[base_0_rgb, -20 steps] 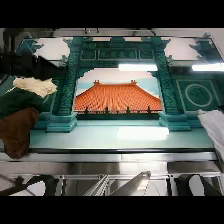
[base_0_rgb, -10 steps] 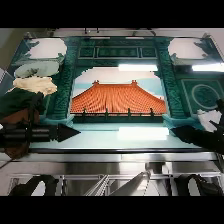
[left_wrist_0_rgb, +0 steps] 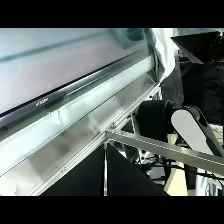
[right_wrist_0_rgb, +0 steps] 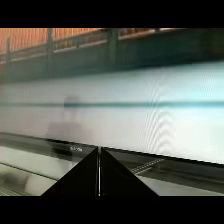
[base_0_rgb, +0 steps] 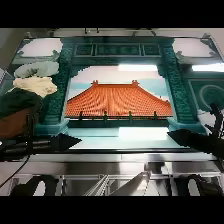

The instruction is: Fold the shirts.

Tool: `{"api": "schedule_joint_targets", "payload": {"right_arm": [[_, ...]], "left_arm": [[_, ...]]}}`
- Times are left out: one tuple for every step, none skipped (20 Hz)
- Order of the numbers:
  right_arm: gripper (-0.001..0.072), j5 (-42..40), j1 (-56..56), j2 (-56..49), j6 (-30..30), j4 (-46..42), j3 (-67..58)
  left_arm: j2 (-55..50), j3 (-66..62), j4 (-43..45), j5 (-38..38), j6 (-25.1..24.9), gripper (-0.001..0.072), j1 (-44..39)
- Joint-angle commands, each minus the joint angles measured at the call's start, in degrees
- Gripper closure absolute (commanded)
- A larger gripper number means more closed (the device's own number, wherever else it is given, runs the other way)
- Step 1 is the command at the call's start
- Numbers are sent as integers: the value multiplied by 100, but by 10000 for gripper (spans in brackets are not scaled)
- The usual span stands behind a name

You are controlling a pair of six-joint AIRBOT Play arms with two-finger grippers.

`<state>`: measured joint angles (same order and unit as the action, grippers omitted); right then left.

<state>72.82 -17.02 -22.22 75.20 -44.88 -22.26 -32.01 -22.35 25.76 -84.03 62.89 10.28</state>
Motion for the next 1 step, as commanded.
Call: {"api": "schedule_joint_targets", "payload": {"right_arm": [[694, 9, 9, 7, 17, 13, 4]], "left_arm": [[-24, 17, 0, -37, 63, 685, -2]]}}
